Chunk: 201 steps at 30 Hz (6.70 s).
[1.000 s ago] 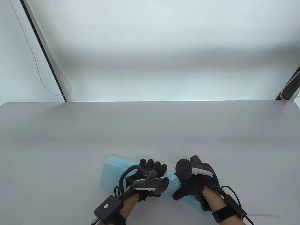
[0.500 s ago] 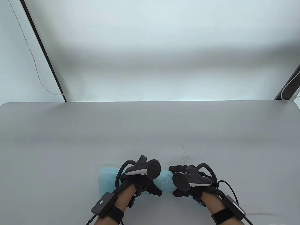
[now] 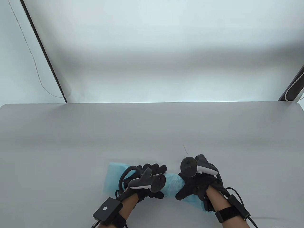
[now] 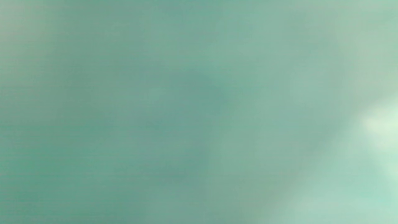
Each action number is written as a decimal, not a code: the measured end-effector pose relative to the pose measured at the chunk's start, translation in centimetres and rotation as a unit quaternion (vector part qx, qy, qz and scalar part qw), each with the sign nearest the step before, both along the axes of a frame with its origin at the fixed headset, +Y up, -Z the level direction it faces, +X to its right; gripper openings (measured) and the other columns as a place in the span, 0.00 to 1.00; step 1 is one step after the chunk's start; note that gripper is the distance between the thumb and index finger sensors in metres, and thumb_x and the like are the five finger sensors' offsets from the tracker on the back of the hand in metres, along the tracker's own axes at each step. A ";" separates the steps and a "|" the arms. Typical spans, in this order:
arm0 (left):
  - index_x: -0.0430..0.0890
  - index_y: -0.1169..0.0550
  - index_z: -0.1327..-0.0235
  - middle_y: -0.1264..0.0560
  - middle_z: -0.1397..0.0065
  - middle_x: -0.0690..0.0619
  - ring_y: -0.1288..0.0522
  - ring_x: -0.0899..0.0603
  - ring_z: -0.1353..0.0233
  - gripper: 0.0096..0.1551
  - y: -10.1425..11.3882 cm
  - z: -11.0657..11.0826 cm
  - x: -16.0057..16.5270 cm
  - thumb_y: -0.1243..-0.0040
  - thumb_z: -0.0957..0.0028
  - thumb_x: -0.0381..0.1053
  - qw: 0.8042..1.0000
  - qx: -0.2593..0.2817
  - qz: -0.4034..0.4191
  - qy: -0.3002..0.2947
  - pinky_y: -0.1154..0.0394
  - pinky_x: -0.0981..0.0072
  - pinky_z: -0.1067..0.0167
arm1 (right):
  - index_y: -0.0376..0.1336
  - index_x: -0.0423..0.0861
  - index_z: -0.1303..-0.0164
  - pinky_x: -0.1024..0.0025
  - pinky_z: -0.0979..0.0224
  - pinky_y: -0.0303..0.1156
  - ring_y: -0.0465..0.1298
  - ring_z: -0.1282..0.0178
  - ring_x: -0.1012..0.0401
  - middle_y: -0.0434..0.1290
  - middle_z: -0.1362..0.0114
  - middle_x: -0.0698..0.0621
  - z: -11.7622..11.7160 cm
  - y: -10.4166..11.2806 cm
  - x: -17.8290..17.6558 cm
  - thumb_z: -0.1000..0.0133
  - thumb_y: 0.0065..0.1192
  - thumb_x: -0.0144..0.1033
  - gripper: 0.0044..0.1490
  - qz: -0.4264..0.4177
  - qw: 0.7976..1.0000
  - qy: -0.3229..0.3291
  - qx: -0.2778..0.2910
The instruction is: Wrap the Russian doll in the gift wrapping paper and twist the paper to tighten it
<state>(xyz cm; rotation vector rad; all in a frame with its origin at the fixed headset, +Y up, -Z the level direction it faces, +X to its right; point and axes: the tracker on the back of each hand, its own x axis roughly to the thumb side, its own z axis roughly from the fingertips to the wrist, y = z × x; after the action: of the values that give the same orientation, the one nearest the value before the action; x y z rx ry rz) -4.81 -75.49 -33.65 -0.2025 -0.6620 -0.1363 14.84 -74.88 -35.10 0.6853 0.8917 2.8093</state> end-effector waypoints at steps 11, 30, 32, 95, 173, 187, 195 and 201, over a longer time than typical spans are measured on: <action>0.51 0.43 0.15 0.27 0.20 0.42 0.22 0.29 0.33 0.68 -0.2 -2.3 -2.1 0.35 0.63 0.85 0.983 -0.166 0.055 0.063 0.24 0.37 0.40 | 0.45 0.41 0.09 0.43 0.19 0.68 0.75 0.23 0.48 0.67 0.16 0.40 2.2 0.3 -1.9 0.49 0.76 0.66 0.70 0.084 0.956 0.107 0.260; 0.51 0.49 0.16 0.32 0.16 0.43 0.26 0.32 0.23 0.70 0.2 -0.5 1.3 0.31 0.63 0.80 1.000 0.009 -0.014 -0.011 0.32 0.31 0.31 | 0.48 0.40 0.08 0.42 0.21 0.69 0.75 0.26 0.46 0.70 0.18 0.37 1.2 0.3 -0.4 0.49 0.75 0.68 0.70 0.062 0.987 0.019 0.146; 0.50 0.47 0.15 0.30 0.17 0.43 0.24 0.33 0.25 0.70 0.2 -1.4 0.8 0.31 0.63 0.82 0.998 -0.058 0.008 0.013 0.30 0.32 0.33 | 0.46 0.40 0.08 0.42 0.21 0.68 0.75 0.25 0.46 0.68 0.17 0.38 1.6 0.3 -0.7 0.50 0.75 0.67 0.71 0.071 0.976 0.045 0.201; 0.58 0.52 0.17 0.35 0.14 0.45 0.28 0.35 0.21 0.69 4.8 1.5 -2.5 0.25 0.63 0.77 0.985 0.173 0.023 0.011 0.35 0.27 0.30 | 0.64 0.46 0.23 0.63 0.49 0.82 0.84 0.60 0.65 0.85 0.46 0.51 0.0 1.5 1.3 0.33 0.62 0.45 0.30 -0.099 0.990 -0.040 0.094; 0.59 0.50 0.16 0.36 0.14 0.42 0.30 0.34 0.20 0.69 3.8 0.3 -4.5 0.24 0.63 0.75 0.990 0.123 0.044 0.055 0.39 0.25 0.29 | 0.56 0.42 0.11 0.43 0.24 0.70 0.77 0.34 0.52 0.74 0.30 0.40 0.7 3.0 3.1 0.38 0.69 0.38 0.45 -0.157 0.982 -0.089 0.053; 0.61 0.48 0.16 0.34 0.15 0.42 0.29 0.34 0.22 0.68 4.6 1.6 -2.4 0.24 0.64 0.77 0.987 0.151 0.029 0.035 0.38 0.24 0.29 | 0.69 0.50 0.26 0.56 0.42 0.79 0.77 0.59 0.65 0.75 0.50 0.56 -0.3 1.4 3.3 0.35 0.71 0.47 0.28 -0.026 0.986 -0.135 0.096; 0.62 0.48 0.16 0.33 0.15 0.42 0.29 0.34 0.21 0.68 4.2 1.0 -3.2 0.25 0.64 0.77 0.992 0.103 0.055 0.041 0.38 0.24 0.29 | 0.70 0.61 0.31 0.29 0.24 0.68 0.68 0.16 0.36 0.62 0.09 0.36 0.8 1.9 2.4 0.34 0.68 0.33 0.21 -0.059 0.973 -0.103 0.199; 0.61 0.48 0.16 0.33 0.15 0.42 0.28 0.34 0.22 0.68 4.3 0.8 -3.1 0.25 0.64 0.77 0.994 0.092 0.057 0.030 0.37 0.25 0.29 | 0.72 0.61 0.35 0.57 0.44 0.87 0.88 0.46 0.52 0.75 0.19 0.34 0.8 1.6 3.0 0.33 0.65 0.25 0.21 -0.120 0.970 -0.118 0.173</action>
<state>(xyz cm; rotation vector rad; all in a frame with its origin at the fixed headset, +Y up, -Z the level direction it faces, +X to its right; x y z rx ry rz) -7.96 -71.23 -32.82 0.0086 -0.5959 -0.0802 17.80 -73.32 -34.35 0.4427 0.2599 2.7680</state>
